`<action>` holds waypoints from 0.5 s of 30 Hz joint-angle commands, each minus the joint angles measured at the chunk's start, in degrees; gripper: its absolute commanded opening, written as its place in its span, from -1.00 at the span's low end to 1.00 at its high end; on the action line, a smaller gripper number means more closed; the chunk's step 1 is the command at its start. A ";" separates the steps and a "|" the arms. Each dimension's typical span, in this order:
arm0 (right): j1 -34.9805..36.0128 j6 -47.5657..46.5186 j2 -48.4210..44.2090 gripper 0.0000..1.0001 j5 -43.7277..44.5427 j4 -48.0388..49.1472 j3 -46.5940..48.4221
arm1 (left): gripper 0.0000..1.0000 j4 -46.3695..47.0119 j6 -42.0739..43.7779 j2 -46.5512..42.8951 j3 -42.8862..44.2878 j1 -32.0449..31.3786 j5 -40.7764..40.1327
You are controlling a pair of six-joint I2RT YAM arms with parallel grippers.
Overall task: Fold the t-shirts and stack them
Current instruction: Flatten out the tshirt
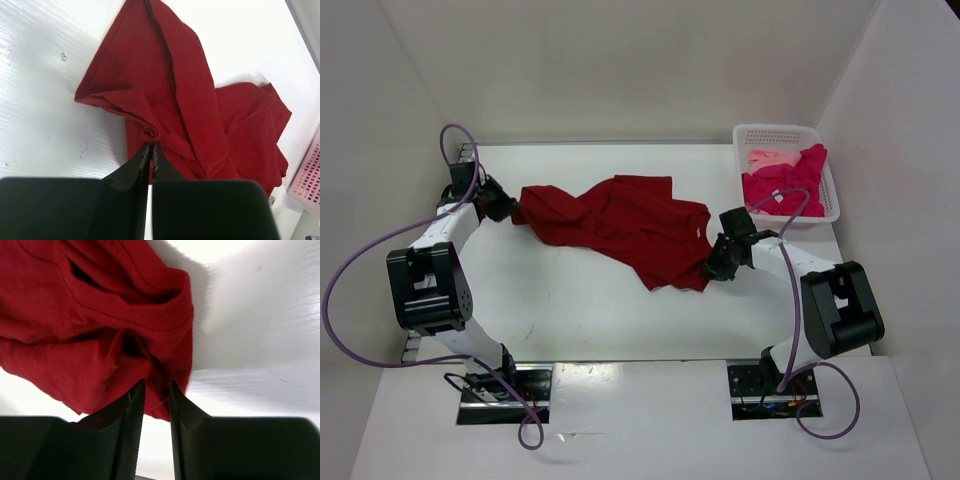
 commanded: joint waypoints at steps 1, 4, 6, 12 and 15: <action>0.07 -0.74 0.02 -0.44 -1.23 2.54 -0.46 | -0.94 2.53 -0.06 -2.36 -0.51 -0.14 0.82; 0.07 -0.74 0.02 -0.50 -1.23 2.54 -0.46 | -0.94 2.53 -0.06 -2.50 -0.51 -0.14 0.82; 0.07 -0.74 0.02 -0.59 -1.75 2.54 -0.46 | -0.94 2.53 -0.06 -2.89 -0.60 -0.14 0.82; 0.07 -0.74 -1.21 -0.99 -0.53 2.02 0.15 | -0.94 2.53 -0.06 -3.42 -1.04 -0.14 0.82; 0.07 -0.74 -3.82 -1.00 0.40 -1.47 2.46 | -0.94 2.00 -0.22 -5.08 -2.31 -1.63 2.14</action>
